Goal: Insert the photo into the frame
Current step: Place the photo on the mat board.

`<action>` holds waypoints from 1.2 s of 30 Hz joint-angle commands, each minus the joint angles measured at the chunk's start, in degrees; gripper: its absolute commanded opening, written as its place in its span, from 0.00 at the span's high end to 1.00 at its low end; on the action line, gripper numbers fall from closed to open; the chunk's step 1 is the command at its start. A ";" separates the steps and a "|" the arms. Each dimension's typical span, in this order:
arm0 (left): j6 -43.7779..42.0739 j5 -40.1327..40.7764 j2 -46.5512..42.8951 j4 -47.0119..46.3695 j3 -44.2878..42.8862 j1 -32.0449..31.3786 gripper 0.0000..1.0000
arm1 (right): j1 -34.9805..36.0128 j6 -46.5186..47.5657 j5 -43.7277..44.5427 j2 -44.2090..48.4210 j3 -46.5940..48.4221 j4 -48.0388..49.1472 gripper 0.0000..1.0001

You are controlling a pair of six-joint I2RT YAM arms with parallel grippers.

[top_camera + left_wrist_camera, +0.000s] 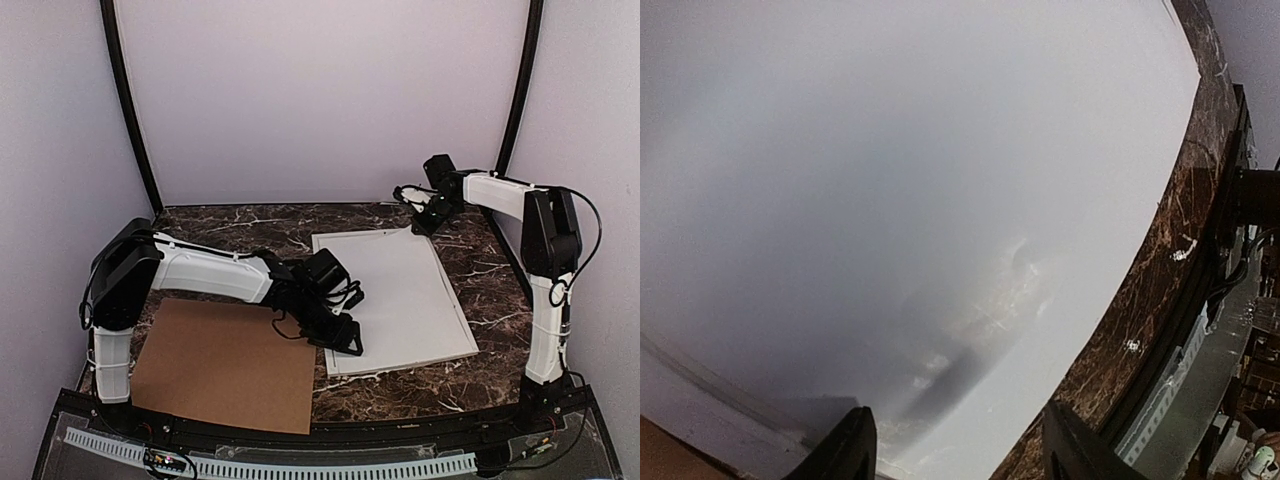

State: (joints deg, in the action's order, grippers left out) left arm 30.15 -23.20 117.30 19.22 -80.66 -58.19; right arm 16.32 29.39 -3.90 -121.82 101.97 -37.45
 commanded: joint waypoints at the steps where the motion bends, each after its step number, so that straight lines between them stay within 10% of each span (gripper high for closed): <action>1: -0.84 2.91 0.39 3.00 -1.69 -0.34 0.41 | -0.32 -3.08 -0.68 -0.01 1.34 1.94 0.84; 36: -2.29 6.70 4.50 3.04 -8.97 1.44 0.37 | -0.59 -5.08 3.06 -8.78 8.03 7.12 0.86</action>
State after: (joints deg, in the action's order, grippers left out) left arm 28.69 -16.95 121.45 21.52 -88.16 -57.25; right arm 16.08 24.73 -1.63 -129.54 108.25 -32.36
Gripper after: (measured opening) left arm 0.622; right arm 0.143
